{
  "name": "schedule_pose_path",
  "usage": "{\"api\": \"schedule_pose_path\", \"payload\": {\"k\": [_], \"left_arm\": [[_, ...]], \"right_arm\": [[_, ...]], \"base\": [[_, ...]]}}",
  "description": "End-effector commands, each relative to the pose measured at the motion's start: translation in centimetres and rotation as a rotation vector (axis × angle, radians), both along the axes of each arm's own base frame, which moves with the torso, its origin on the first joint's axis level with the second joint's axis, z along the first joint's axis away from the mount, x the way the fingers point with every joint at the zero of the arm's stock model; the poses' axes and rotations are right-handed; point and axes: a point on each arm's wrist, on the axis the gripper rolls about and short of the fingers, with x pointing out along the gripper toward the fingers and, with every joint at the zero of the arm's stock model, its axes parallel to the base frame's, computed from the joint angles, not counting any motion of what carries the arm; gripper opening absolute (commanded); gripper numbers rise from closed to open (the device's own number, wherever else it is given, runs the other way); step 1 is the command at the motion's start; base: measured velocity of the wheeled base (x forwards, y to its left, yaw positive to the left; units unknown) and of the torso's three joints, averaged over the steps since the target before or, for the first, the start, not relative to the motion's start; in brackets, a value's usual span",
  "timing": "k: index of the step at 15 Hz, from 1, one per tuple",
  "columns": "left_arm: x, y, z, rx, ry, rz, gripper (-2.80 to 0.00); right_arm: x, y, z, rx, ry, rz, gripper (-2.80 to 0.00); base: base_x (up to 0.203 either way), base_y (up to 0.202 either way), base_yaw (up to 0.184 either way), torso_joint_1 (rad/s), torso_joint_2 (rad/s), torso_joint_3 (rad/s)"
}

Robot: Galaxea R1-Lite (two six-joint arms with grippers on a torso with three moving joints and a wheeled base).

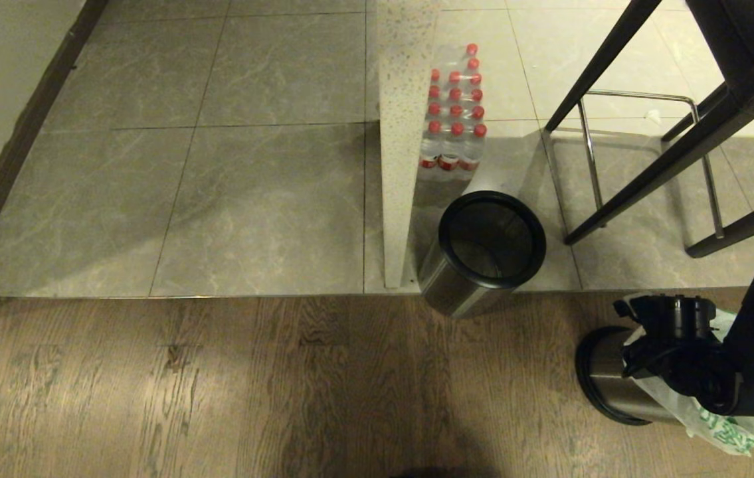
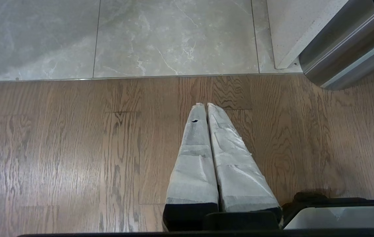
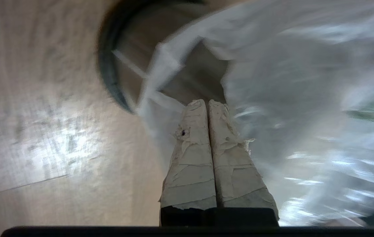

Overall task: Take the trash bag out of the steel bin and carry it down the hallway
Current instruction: Pick up the trash bag

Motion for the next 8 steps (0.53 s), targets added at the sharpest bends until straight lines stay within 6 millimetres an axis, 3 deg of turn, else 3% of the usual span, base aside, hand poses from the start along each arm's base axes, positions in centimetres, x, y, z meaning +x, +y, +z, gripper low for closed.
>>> {"api": "schedule_pose_path", "payload": {"k": [1,8], "left_arm": [[0.01,0.00,0.01,-0.001,0.001,0.000,-2.80],[0.01,0.00,0.01,-0.001,0.001,0.001,-2.80]], "right_arm": [[-0.10,-0.02,1.37,-0.016,-0.037,-0.006,-2.80],[-0.69,-0.60,1.80,-0.022,-0.035,-0.033,-2.80]], "base": [[0.000,0.000,0.000,0.000,0.00,0.000],[0.000,0.000,0.000,0.000,0.00,0.000]]}}
